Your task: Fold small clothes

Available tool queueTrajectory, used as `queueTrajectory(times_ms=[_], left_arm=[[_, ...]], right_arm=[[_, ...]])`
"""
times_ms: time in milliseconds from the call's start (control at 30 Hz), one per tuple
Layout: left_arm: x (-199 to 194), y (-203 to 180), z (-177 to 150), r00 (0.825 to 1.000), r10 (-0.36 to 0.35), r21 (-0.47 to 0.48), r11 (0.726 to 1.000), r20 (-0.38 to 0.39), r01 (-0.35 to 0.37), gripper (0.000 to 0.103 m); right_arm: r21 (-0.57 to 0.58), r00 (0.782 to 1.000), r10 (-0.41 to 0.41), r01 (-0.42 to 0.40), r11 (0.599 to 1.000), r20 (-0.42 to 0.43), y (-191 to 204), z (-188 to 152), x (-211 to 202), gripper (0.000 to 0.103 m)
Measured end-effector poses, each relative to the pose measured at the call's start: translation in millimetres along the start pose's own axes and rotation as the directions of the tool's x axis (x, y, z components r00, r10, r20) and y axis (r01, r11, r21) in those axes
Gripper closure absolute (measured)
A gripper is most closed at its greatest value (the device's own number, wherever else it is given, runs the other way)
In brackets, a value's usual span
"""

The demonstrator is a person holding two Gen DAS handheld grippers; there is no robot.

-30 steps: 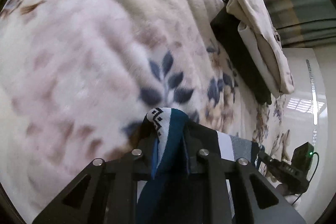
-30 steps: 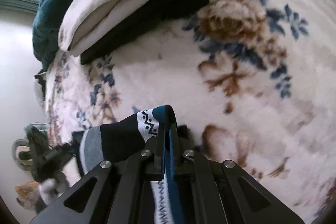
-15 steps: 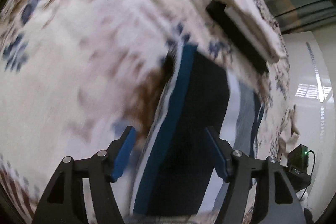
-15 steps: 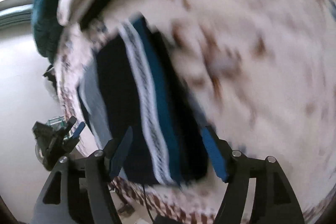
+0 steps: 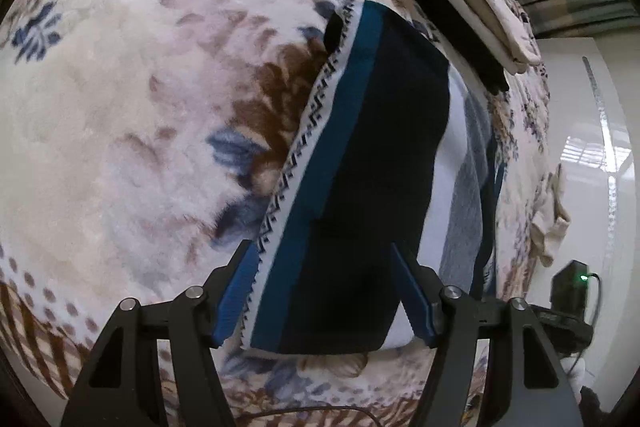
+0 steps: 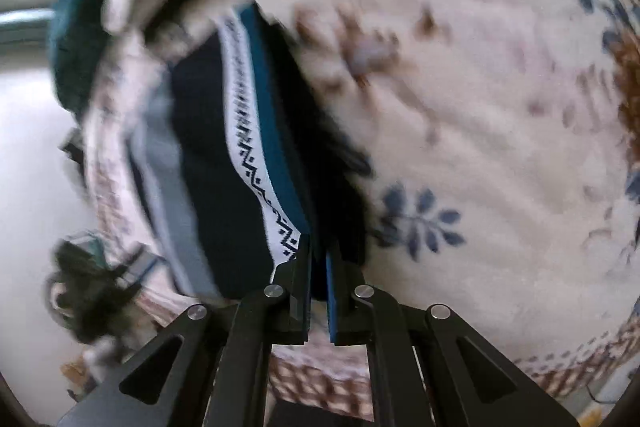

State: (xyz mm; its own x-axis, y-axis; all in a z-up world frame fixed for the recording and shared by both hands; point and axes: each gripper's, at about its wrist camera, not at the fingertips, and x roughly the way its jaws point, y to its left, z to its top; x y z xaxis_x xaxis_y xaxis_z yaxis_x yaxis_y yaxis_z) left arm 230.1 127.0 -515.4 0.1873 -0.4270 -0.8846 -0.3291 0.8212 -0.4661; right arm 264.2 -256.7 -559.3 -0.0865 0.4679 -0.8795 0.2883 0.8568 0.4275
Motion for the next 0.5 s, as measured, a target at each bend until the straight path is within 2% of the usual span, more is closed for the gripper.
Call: queueTrajectory(times_ms=[33,100,200,233,267,300,367,400,433,467,500], left_arm=[[-2,-1,2,1.0,0.014,0.013,1.0,0.006,-0.014,0.038],[-9,0,8,0.999,0.018,0.034,0.999,0.028,-0.019,0.038],[-14,11,12,0.999,-0.004,-0.002,1.0,0.042,0.004,0.038],[-12,13,12,0.999,-0.009,-0.012,1.0,0.038,0.01,0.038],[-11,18,11,0.999,-0.013,-0.032,0.999,0.035,0.014,0.038],[-11,20,10,0.999,-0.014,-0.038,0.999,0.036,0.015,0.038],[-8,23,6,0.999,-0.011,-0.05,0.999,0.031,0.012,0.038],[-7,24,4,1.0,-0.01,-0.054,0.998,0.029,0.011,0.038],[-7,24,2,1.0,-0.012,-0.057,0.998,0.029,0.014,0.038],[-6,25,0,1.0,-0.011,-0.061,0.998,0.028,0.012,0.038],[-5,25,-2,1.0,-0.014,-0.062,0.998,0.025,0.016,0.038]], right_arm=[[0.014,0.999,-0.027,0.028,1.0,-0.031,-3,2,10,0.093],[0.018,0.997,-0.061,0.062,0.998,-0.043,0,2,15,0.07],[0.054,1.0,0.03,-0.031,0.998,0.008,5,-8,0,0.049],[0.116,0.998,0.055,-0.058,0.992,0.026,0,-14,-5,0.046],[0.194,0.996,0.086,-0.088,0.977,0.02,-8,-20,-4,0.037],[0.262,0.993,0.122,-0.118,0.958,0.002,-17,-23,2,0.034],[0.37,0.972,0.235,-0.208,0.905,-0.029,-31,-26,24,0.034],[0.444,0.954,0.294,-0.242,0.863,-0.053,-41,-28,43,0.045],[0.486,0.946,0.323,-0.271,0.831,-0.025,-45,-31,48,0.064],[0.506,0.936,0.35,-0.319,0.801,0.037,-46,-32,48,0.092],[0.47,0.944,0.325,-0.314,0.825,0.059,-38,-30,42,0.092]])
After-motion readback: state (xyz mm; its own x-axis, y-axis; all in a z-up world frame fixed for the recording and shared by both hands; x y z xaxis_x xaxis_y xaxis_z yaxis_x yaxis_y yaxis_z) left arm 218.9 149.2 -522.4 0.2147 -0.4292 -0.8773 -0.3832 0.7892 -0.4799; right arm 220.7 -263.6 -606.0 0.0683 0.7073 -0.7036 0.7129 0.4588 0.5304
